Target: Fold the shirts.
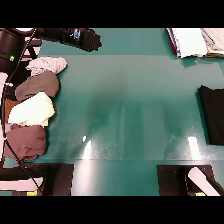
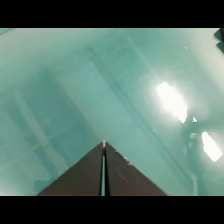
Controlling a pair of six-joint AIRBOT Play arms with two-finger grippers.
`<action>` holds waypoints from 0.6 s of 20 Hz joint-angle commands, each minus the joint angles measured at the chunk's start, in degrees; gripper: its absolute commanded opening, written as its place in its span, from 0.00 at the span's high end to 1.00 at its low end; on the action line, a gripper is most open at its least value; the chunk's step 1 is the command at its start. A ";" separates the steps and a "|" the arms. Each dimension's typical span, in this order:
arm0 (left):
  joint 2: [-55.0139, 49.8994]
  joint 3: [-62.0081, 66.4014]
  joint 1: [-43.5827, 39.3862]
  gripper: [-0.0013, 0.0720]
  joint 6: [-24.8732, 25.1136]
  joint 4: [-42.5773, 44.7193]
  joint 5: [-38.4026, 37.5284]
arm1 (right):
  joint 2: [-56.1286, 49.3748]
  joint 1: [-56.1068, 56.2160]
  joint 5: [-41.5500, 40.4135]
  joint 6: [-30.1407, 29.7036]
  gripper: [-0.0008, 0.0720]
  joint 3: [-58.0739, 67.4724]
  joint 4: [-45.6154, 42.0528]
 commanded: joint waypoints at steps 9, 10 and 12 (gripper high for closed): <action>0.00 0.00 -0.04 0.95 -0.02 -0.13 4.70 | 3.91 36.04 -9.99 -1.16 0.96 -1.11 5.16; 0.00 0.00 -0.04 0.95 -0.02 -0.13 5.20 | 3.91 36.39 -9.92 -1.14 0.96 -1.11 5.18; 0.00 0.00 -0.04 0.95 -0.02 -0.15 6.01 | 3.91 36.41 -9.35 -1.14 0.96 -1.11 5.20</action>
